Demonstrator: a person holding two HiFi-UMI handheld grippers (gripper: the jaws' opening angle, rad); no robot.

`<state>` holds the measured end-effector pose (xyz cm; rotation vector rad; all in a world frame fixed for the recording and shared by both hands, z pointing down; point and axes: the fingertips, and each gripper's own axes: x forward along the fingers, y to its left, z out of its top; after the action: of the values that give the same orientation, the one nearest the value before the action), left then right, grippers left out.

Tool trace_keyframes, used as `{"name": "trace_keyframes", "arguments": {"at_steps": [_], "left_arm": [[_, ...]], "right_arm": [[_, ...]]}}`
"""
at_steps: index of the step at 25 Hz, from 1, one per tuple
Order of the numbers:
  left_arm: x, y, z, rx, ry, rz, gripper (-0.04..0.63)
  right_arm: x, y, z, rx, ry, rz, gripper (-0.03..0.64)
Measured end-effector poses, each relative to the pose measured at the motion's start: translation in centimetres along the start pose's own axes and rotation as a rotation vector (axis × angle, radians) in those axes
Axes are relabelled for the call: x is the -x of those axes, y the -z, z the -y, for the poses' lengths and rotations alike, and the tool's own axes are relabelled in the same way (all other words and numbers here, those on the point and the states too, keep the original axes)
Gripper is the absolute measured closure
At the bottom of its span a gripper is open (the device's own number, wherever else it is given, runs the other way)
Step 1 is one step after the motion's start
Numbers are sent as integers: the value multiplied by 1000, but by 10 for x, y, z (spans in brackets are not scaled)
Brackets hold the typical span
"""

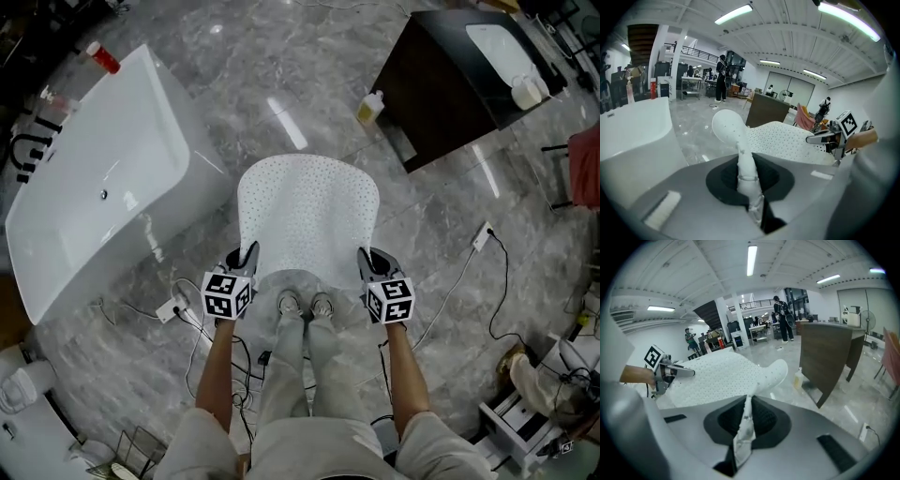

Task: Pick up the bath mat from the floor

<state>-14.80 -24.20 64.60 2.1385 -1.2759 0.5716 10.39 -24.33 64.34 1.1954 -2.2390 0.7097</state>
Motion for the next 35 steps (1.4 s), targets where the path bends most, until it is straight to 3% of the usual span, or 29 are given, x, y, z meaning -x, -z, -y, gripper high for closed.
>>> {"name": "trace_keyframes", "arguments": {"at_steps": [13, 23, 35], "left_arm": [[87, -116, 40, -30, -5, 118, 566], [133, -184, 71, -96, 26, 175, 566], [178, -241, 91, -108, 38, 285, 566]], "right_arm": [[89, -131, -23, 67, 30, 150, 588], [147, -197, -40, 95, 41, 248, 588], [195, -250, -48, 135, 69, 354, 588]]}}
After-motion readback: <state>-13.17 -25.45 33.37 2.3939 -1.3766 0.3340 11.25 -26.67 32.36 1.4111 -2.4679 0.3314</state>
